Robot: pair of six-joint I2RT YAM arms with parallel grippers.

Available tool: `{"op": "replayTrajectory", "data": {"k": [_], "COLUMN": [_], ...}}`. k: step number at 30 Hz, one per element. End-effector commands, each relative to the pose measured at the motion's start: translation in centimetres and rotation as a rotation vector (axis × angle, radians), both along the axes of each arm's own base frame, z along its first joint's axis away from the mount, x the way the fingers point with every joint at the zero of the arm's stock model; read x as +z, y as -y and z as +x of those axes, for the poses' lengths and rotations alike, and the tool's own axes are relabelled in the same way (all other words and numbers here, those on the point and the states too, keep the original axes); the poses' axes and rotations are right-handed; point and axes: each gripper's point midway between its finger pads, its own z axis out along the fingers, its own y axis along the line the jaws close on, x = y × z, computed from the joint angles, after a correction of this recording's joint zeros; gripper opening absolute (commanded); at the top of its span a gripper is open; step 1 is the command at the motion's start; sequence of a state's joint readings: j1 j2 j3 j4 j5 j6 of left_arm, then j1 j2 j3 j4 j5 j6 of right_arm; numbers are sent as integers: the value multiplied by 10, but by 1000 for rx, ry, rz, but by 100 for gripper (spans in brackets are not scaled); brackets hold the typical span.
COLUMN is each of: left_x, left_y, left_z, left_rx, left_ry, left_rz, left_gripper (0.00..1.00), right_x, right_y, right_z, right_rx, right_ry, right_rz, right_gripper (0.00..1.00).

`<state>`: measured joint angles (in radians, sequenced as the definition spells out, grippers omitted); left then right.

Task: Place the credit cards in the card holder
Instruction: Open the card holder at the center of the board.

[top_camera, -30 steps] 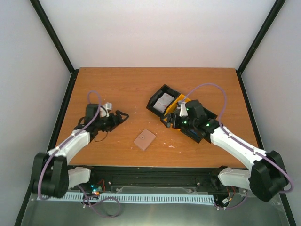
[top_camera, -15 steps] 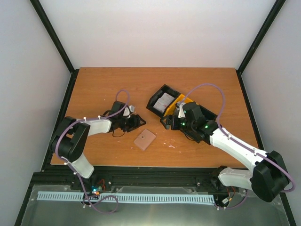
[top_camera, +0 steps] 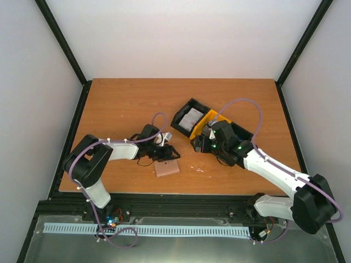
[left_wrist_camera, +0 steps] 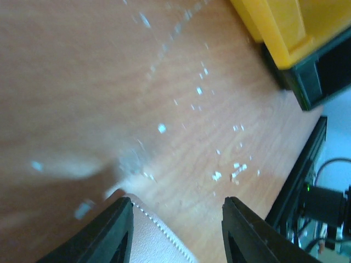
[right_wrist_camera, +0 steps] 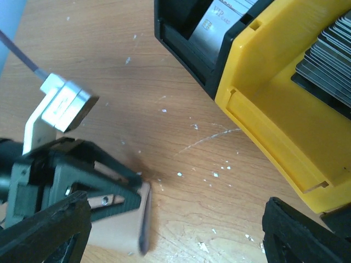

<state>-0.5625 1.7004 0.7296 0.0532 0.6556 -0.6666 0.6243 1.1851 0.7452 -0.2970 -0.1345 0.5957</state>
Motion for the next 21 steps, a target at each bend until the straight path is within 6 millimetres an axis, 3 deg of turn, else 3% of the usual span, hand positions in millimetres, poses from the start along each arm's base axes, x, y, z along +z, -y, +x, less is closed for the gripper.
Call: {"op": "replayTrajectory", "data": {"k": [1, 6, 9, 15, 18, 21], "left_x": [5, 5, 18, 55, 49, 28], "left_y": [11, 6, -2, -29, -54, -83], "left_z": [-41, -69, -74, -73, -75, -81], "left_rx": [-157, -199, -161, 32, 189, 339], "left_ry": [6, -10, 20, 94, 69, 1], "left_rz": [-38, -57, -68, -67, -18, 73], "left_gripper": [46, 40, 37, 50, 59, 60], "right_x": [-4, -15, -21, -31, -42, -57], "right_y": [-6, -26, -41, -71, -90, -112], "right_z": [3, -3, -7, -13, -19, -28], "right_rx": [5, 72, 111, 170, 213, 265], "right_ry": [-21, -60, -70, -73, -83, -93], "right_rz": [-19, -30, -46, -36, -79, -131], "right_gripper": [84, 81, 79, 75, 75, 73]}}
